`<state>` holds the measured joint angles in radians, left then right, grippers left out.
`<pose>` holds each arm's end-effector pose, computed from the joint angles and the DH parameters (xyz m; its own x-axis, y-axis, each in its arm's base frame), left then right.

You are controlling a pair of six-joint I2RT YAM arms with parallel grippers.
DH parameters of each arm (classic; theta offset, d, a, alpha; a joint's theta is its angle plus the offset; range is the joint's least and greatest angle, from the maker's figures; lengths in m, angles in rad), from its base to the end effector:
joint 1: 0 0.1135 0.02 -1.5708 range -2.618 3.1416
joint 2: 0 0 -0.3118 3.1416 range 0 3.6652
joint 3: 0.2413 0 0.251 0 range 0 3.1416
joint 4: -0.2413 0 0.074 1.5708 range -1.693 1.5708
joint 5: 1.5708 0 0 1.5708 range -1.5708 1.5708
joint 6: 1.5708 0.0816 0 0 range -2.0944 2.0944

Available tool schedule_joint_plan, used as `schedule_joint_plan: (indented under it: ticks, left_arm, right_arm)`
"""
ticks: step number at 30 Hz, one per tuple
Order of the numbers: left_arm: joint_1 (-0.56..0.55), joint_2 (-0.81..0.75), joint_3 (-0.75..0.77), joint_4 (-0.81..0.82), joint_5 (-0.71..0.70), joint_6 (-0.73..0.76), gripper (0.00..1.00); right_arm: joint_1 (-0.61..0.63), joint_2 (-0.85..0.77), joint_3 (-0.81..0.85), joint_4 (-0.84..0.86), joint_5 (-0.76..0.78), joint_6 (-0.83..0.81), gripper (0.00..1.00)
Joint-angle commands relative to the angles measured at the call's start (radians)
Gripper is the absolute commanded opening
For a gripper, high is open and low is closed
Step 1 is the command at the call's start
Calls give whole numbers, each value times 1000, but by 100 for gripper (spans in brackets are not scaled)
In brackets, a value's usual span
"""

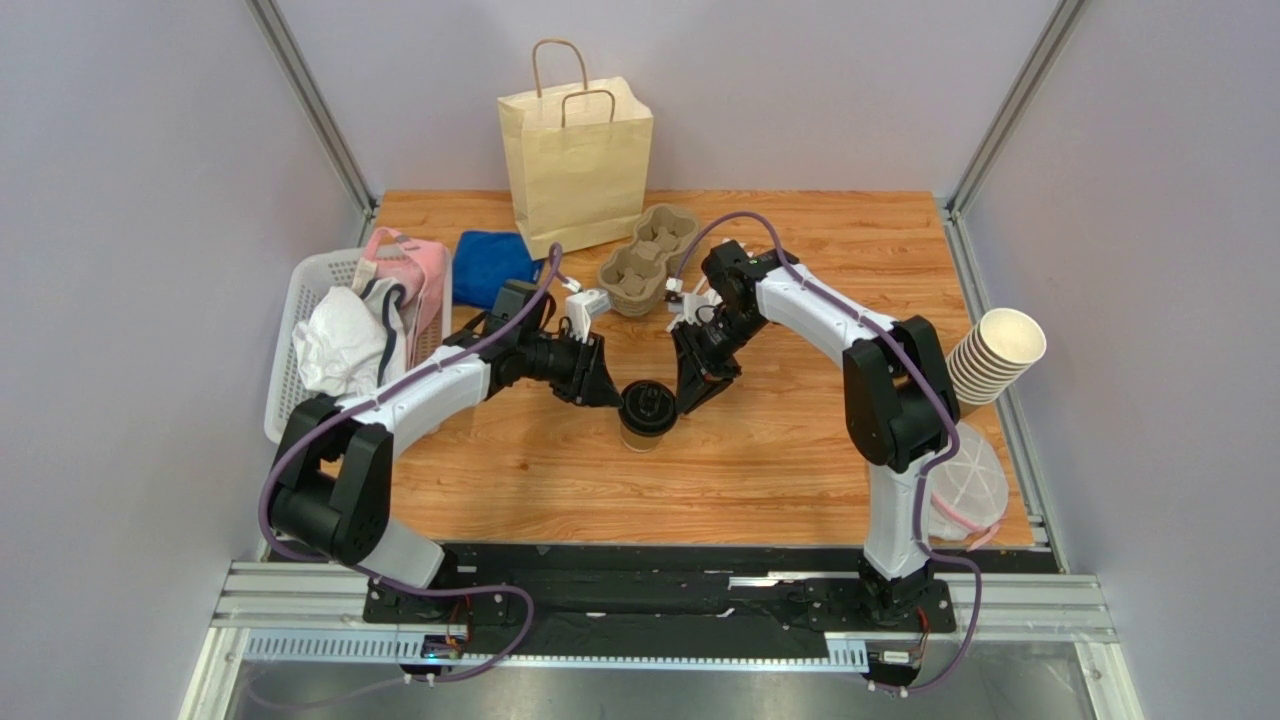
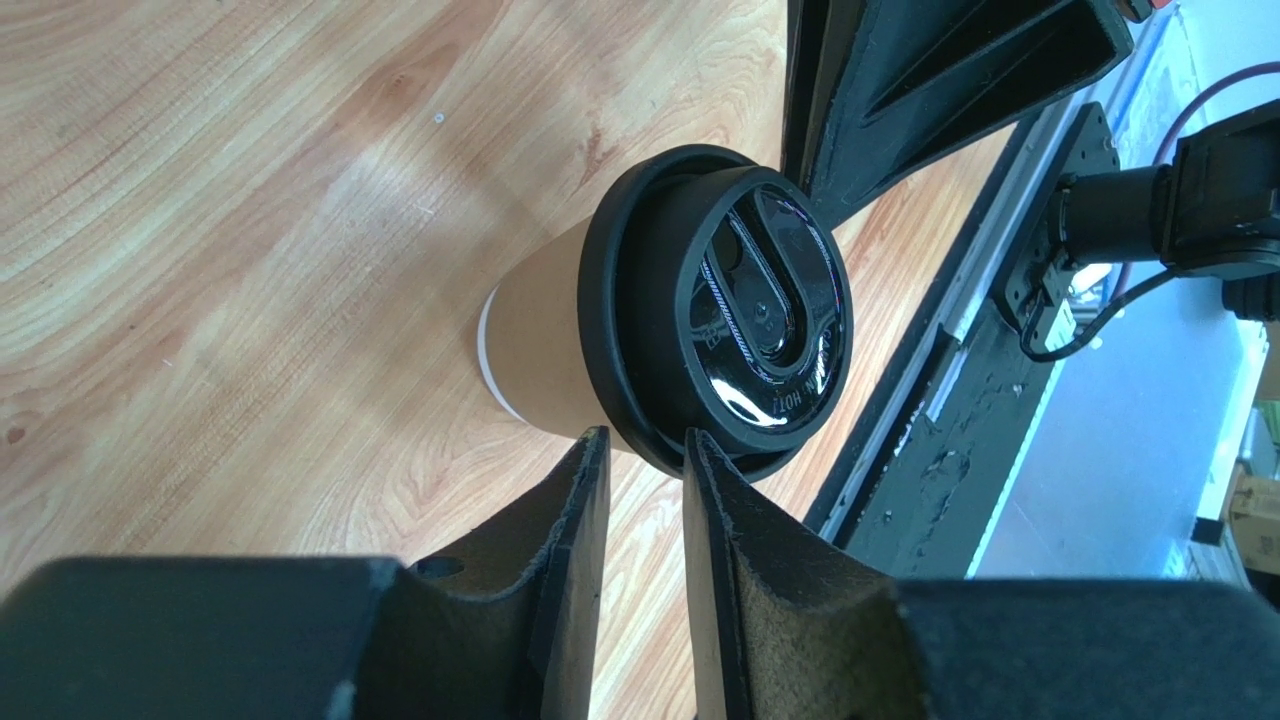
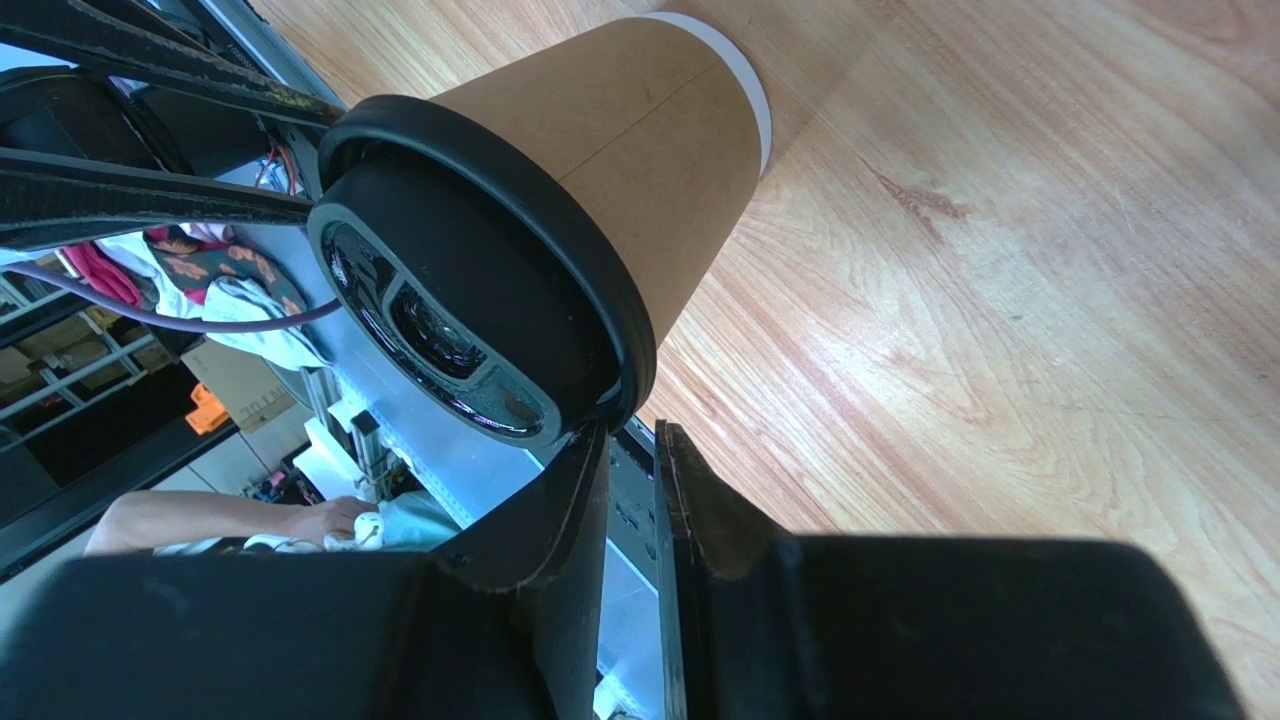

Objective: Pack the takeout coffee

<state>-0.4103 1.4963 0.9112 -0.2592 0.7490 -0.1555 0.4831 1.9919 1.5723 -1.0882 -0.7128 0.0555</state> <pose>0.2731 -0.1794 0.2398 -0.7867 0.2185 -0.5774 0.5922 0.5314 -0.6057 0.3321 0.2345 0.2181 -0.9040 -0.4268 -0.0267 -0.3383 0.6756 0.6551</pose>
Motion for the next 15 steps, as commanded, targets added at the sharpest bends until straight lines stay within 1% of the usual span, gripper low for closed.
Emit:
schedule_joint_plan:
  ticks: [1,10,15]
  left_arm:
    - [7,24,3,21,-20,-7,32]
    - [7,104,12,-11,-36,10,28]
    - [7,114,3,-18,-37,17,25]
  right_arm:
    - [6,21,31,30,47,-8,20]
    - [14,47,57,24,56,-8,19]
    - [18,62,51,27,98,-11,18]
